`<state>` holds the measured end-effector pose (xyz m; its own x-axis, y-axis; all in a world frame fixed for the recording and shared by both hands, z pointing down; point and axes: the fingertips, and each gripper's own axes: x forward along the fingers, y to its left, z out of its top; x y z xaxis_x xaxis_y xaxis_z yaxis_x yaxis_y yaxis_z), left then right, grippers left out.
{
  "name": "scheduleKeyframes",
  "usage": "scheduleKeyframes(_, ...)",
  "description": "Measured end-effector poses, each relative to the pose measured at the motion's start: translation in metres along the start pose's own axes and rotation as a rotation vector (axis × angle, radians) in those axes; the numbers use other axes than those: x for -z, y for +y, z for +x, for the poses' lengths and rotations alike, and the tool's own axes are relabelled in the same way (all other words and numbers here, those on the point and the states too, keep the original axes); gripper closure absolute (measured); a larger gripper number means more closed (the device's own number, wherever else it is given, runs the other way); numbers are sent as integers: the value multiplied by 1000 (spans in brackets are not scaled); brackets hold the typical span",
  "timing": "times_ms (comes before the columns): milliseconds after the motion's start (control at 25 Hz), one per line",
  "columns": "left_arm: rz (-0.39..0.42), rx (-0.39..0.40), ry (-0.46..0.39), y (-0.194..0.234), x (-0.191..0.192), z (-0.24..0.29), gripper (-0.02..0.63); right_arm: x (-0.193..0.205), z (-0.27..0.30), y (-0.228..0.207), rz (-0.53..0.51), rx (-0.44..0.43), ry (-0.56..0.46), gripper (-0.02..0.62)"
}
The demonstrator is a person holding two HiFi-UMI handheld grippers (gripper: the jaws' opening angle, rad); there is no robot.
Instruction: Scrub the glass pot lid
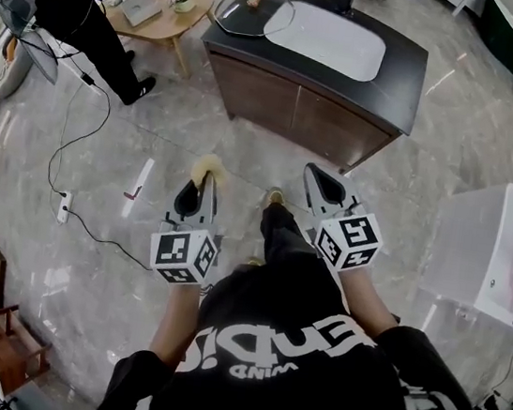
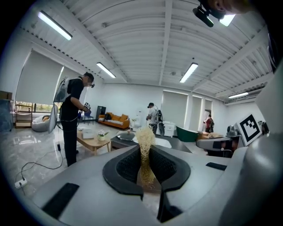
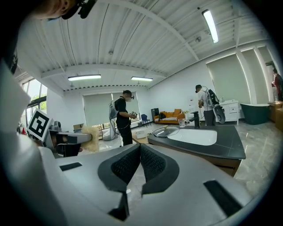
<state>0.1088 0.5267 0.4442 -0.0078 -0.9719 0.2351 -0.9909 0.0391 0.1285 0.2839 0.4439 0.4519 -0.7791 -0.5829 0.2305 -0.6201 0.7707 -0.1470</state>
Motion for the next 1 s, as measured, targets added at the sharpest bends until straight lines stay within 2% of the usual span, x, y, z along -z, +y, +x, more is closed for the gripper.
scheduleKeyframes(320, 2, 5, 8, 29, -22, 67, 552, -21, 67, -36, 15, 8, 8, 581)
scheduleKeyframes(1000, -21, -62, -7, 69, -73, 198, 552, -70, 191, -106, 12, -94, 36, 581)
